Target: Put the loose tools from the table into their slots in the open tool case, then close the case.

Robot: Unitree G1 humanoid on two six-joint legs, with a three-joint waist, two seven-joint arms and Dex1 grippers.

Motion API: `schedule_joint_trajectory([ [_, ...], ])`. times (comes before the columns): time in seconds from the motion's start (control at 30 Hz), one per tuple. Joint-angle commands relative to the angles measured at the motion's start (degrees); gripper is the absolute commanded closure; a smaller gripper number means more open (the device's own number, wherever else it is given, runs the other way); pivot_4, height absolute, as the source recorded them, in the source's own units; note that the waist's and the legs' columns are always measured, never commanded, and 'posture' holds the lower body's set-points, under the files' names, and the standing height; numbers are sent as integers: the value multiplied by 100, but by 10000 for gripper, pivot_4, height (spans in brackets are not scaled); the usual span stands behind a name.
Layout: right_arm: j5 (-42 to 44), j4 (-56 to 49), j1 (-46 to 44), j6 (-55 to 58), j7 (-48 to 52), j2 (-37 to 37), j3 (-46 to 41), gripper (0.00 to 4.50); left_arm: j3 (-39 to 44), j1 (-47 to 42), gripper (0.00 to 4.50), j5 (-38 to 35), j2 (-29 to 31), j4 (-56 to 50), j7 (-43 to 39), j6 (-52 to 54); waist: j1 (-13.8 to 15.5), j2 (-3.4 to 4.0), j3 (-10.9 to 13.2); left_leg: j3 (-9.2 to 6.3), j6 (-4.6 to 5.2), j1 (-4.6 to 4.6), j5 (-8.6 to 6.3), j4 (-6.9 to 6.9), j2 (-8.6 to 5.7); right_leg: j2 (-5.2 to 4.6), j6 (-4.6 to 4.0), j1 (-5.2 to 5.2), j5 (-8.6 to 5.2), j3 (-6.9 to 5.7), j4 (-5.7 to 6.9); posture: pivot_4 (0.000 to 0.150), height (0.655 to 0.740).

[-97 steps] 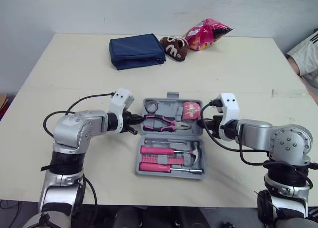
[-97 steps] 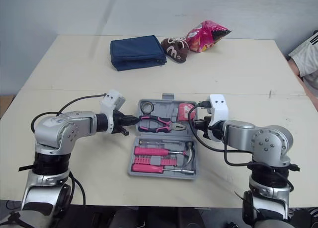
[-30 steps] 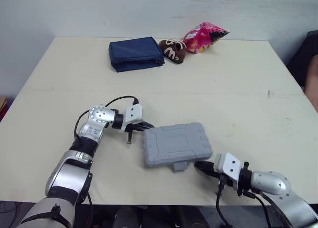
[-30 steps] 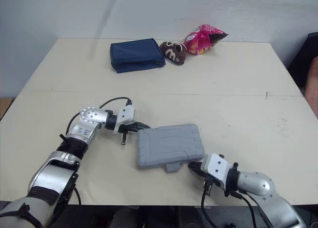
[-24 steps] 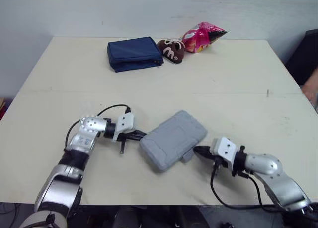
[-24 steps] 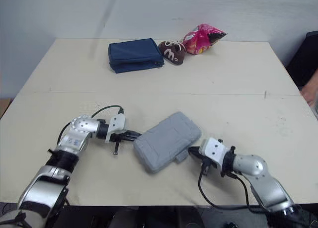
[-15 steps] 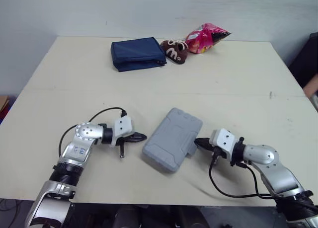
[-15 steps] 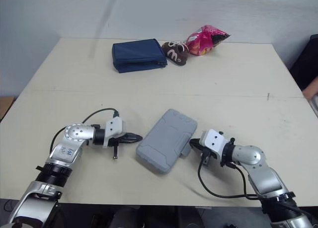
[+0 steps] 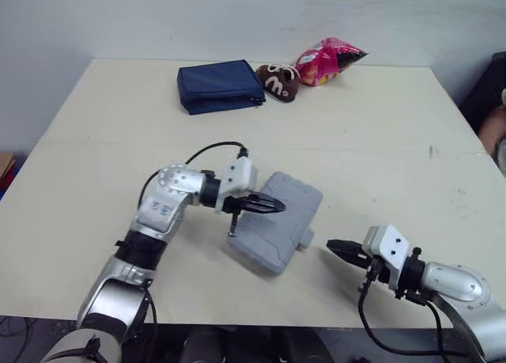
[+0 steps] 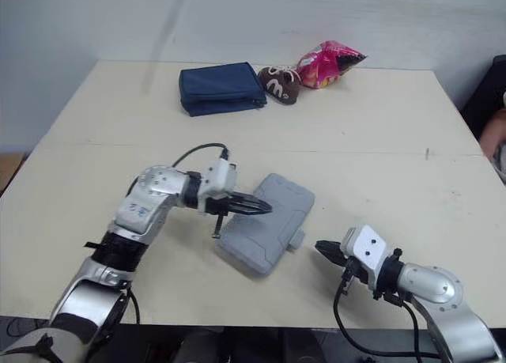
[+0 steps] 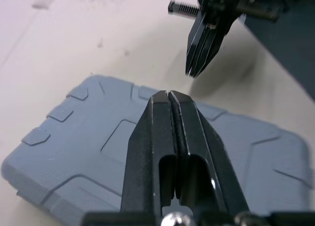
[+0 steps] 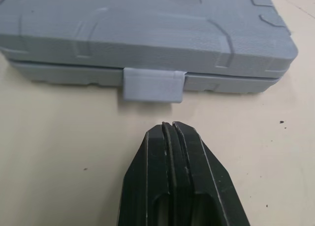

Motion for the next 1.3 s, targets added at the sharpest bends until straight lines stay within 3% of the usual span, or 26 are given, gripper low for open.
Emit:
schedule_joint_trajectory([
  [0.03,-217,34,-245,29,-146,129,250,43988,-282,-287,45000,400,-252,412,160,-282,15,0,0,1,0,0,0,0,2,0,0,-1,0,1,0,1500,7400],
  [0.57,-530,616,-975,-3,-129,692,968,43988,-942,-96,45000,1381,-131,1065,360,-433,23,1,-5,6,7,9,-5,3,0,-11,0,9,0,2,1,1500,7400],
  [0.77,-394,1103,-1289,94,69,927,1060,43988,-1156,-90,45000,1612,-216,1438,403,-578,-3,-33,-65,6,6,21,-5,3,6,-8,-1,18,0,3,2,1500,7400],
  [0.9,-320,1483,-1538,-258,331,1014,933,43988,-1340,-97,45000,1768,-220,1763,261,-677,-31,-58,-87,0,2,47,-14,2,13,-6,-6,52,2,1,-4,1500,7400],
  [1.0,-219,1629,-1628,-583,658,1088,944,43988,-1417,-112,45000,1852,-237,1997,229,-722,-51,-63,-99,-5,24,119,-46,-32,15,-9,-18,131,3,2,-39,1500,7400],
  [1.3,-199,1940,-1792,-738,977,1305,977,43988,-1394,36,45000,1790,-258,2068,201,-532,-119,-54,-191,-22,17,124,-37,-69,16,-10,-31,135,4,7,-58,1500,7400],
])
